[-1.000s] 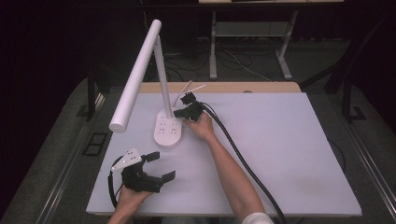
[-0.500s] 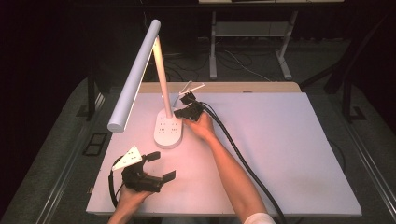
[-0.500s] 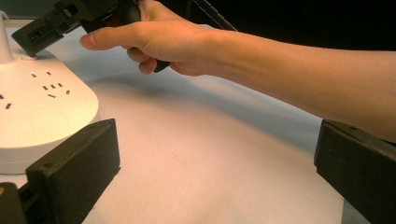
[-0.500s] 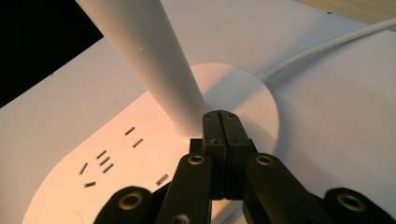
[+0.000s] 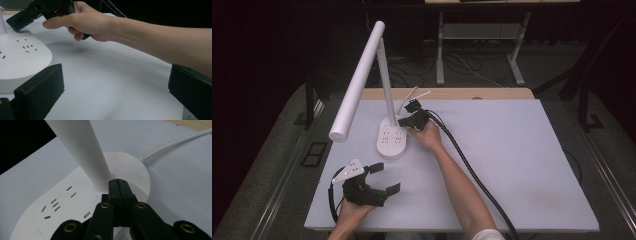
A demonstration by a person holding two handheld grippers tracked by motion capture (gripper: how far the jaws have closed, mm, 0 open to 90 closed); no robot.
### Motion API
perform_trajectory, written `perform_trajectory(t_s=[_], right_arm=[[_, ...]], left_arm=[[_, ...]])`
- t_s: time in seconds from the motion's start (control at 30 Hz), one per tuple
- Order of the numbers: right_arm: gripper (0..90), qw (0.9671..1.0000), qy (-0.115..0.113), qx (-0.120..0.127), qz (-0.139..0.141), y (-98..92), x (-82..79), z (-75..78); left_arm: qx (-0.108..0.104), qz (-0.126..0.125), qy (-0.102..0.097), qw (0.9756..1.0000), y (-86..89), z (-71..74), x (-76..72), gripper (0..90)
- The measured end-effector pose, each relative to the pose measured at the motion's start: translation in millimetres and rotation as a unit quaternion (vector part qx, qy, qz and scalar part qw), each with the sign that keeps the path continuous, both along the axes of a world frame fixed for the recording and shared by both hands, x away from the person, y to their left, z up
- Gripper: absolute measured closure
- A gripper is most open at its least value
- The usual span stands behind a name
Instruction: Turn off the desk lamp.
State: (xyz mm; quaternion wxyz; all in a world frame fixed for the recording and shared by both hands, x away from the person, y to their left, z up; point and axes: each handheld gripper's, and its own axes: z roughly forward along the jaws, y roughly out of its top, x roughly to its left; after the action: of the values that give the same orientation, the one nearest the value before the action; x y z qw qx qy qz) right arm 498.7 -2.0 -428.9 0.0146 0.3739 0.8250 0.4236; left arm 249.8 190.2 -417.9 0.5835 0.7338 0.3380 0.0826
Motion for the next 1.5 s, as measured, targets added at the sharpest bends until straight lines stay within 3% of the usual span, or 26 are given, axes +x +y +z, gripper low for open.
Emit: perform_trajectory(t_s=[0.67,0.83,0.97,1.07,1.3,1.5], right_arm=[[90.0,1.0000,0.000,0.001,0.001,-1.4,0.6,1.5],[90.0,0.9999,0.006,0.012,0.000,-3.0,2.0,-0.5],[90.0,1.0000,-0.001,0.002,-0.001,-1.1,0.3,-0.3],[90.0,0.9999,0.006,0.011,-0.003,-2.5,1.0,-1.3],[90.0,1.0000,-0.004,0.007,0.000,-3.0,-1.1,0.7],[90.0,0.9996,-0.005,0.027,-0.006,-15.6,-2.2,5.9]], left_arm=[[0.001,-0.002,0.000,1.0000,-0.5,-0.2,1.0,0.0],[-0.001,-0.001,0.000,1.0000,-0.8,0.1,1.1,0.0],[0.002,-0.002,-0.001,1.0000,-0.8,0.3,0.9,0.0],[0.003,-0.005,0.000,1.0000,-0.8,0.3,0.7,0.0],[0.001,-0.001,0.001,1.0000,1.2,-0.3,1.5,0.0],[0.001,-0.002,0.002,1.0000,0.0,-0.4,1.3,0.0]])
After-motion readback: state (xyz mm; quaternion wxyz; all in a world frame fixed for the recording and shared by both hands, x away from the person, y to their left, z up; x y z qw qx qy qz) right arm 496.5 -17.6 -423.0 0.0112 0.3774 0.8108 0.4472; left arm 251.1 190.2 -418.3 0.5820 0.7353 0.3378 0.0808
